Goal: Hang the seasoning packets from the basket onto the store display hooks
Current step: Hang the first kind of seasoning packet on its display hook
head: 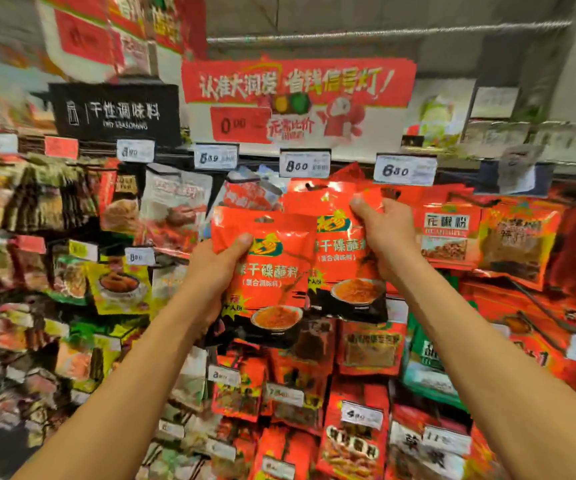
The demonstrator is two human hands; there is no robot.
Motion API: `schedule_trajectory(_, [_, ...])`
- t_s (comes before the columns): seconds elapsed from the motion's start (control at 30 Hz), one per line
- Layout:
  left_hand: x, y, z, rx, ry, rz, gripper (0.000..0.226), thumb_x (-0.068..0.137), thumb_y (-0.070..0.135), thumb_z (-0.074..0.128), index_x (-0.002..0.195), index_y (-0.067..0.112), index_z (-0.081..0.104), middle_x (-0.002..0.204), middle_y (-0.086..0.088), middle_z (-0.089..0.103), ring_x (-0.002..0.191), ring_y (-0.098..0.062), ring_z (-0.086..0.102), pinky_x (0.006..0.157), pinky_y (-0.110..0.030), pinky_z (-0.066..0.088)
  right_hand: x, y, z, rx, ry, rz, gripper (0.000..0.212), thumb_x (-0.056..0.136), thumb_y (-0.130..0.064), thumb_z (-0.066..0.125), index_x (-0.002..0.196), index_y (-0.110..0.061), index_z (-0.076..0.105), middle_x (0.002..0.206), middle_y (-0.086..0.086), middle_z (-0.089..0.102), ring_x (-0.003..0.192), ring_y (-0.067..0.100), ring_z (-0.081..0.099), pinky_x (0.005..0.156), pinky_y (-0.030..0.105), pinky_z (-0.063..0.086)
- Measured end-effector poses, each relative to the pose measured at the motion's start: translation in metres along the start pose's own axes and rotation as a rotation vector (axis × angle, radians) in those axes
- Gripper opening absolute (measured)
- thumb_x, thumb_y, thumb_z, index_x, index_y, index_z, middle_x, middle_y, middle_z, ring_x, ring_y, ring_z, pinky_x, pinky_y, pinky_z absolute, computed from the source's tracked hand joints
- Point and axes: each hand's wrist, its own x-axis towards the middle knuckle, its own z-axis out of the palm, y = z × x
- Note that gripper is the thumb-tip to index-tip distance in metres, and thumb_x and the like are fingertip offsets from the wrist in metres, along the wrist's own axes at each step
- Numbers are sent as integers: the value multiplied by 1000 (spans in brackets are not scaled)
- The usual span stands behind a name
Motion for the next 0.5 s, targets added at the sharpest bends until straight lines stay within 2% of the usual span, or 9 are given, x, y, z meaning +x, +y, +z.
schedule_trajectory(0.07, [19, 3, -1, 13, -36, 23, 10, 91, 23, 73, 96, 16, 75, 101, -14, 78, 95, -35, 73, 91, -59, 56, 10, -6, 28, -21, 26, -38, 51, 76, -44, 71, 88, 6, 67, 85, 26, 73, 65, 23, 62, 68, 58, 56])
schedule_trajectory(0.17, [42, 5, 0, 0, -105, 50, 8, 91, 22, 72, 97, 17, 74, 96, -7, 79, 86, -25, 76, 82, -47, 61, 21, -7, 56, -120, 59, -127, 46, 74, -41, 66, 77, 4, 66, 65, 12, 67, 58, 15, 53, 57, 46, 50])
schedule_trajectory(0.23, [53, 6, 1, -5, -165, 69, 5, 91, 22, 72, 95, 18, 74, 93, -5, 80, 82, -22, 76, 74, -41, 59, 28, 1, 64, -200, 106, -172, 43, 74, -39, 65, 72, 4, 64, 59, 5, 58, 56, 18, 48, 56, 46, 44])
schedule_trajectory(0.3, [61, 6, 0, -5, -204, 74, 8, 91, 24, 73, 98, 19, 74, 97, -7, 79, 87, -26, 76, 78, -43, 60, 35, 10, 65, -176, 159, -160, 44, 76, -38, 67, 70, 5, 61, 59, 5, 54, 55, 23, 49, 55, 46, 42])
schedule_trajectory(0.37, [69, 4, 1, -11, -220, 65, 15, 91, 24, 73, 105, 16, 72, 101, -11, 78, 93, -32, 75, 84, -49, 60, 42, 16, 66, -177, 203, -149, 44, 78, -38, 69, 66, 3, 60, 59, 2, 52, 56, 16, 43, 55, 39, 37])
schedule_trajectory(0.47, [79, 2, 6, -22, -235, 44, 15, 93, 22, 71, 106, 14, 71, 100, -11, 78, 91, -32, 75, 84, -50, 60, 49, 16, 69, -223, 214, -125, 37, 81, -33, 73, 59, -7, 59, 50, -9, 52, 50, 20, 49, 50, 45, 43])
schedule_trajectory(0.5, [82, 1, 8, -22, -242, 42, 13, 93, 22, 71, 104, 15, 70, 98, -10, 79, 90, -31, 76, 83, -49, 60, 50, 15, 69, -240, 217, -127, 37, 81, -33, 74, 59, -6, 60, 47, -11, 51, 48, 17, 50, 50, 42, 43])
